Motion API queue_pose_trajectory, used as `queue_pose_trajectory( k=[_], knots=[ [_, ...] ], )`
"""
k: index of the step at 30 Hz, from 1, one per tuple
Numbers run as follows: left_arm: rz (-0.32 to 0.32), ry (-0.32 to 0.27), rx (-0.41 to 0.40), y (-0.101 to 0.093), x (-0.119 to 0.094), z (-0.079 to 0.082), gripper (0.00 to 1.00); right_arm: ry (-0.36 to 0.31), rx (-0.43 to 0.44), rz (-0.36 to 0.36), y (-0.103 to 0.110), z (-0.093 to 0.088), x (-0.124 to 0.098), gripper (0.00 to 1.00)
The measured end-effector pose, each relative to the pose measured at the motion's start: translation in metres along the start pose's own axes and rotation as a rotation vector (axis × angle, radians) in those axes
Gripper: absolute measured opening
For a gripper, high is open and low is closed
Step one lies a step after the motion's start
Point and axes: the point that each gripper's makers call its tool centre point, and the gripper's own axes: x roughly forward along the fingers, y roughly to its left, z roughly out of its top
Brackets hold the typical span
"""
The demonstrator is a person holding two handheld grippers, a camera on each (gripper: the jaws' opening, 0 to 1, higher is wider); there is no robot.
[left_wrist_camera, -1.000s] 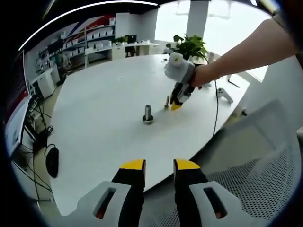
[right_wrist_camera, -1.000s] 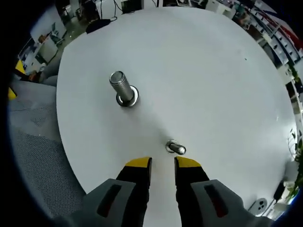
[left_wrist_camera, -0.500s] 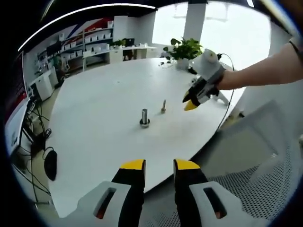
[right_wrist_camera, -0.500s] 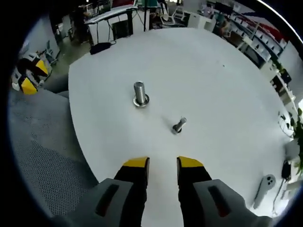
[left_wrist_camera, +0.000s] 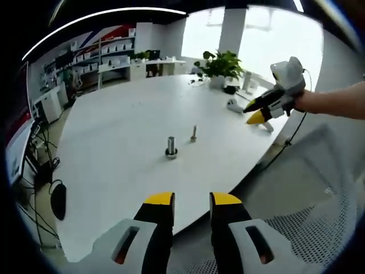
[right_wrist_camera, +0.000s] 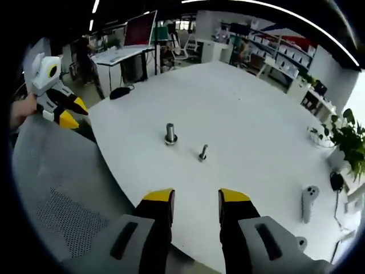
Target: Place the washer onto the threaded stud by aligning its center hole with the stud, sliding it down to the base, and recovering from edge contact or off-axis alignment until the washer reaches the visible bottom stop.
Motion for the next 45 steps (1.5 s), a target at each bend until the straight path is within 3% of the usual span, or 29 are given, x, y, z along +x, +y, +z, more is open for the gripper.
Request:
queue_pose_trajectory(
  k=[8,15,21,23,25,28,31,45],
  knots=[
    [-0.013,0.003,-0.001,-0.001,0.001,0.0,0.22,-0.092,0.045,-0.019,0.021,-0.005,-0.036,0.39],
    [-0.011,0.003,0.0,0.0,0.001,0.0,0.23,-0.138,0.046,-0.074,0.022,-0.015,-0.047,0.41],
    [-0.017,0.007,0.005,-0.002,0.002,-0.001,0.23,-0.251,0.114,-0.114,0.016,-0.008,-0.054,0.42],
    [-0.018,0.005,0.0,-0.003,0.002,0.0,0.23,-0.317,0.111,-0.126,0.012,0.001,-0.057,0.48],
    [-0.016,0.005,0.005,-0.002,0.002,0.0,0.22,-0.321,0.131,-0.138,0.009,-0.002,-0.059,0.53],
    [-0.009,-0.015,0.006,-0.001,0.0,0.003,0.22,-0.306,0.171,-0.146,0.005,-0.009,-0.058,0.52],
    [0.01,-0.054,-0.005,0.002,-0.003,0.01,0.24,-0.335,0.233,-0.125,0.003,-0.006,-0.059,0.52],
    [0.014,-0.117,-0.031,0.001,-0.006,0.021,0.26,-0.367,0.255,-0.157,-0.007,-0.008,-0.065,0.45]
  ],
)
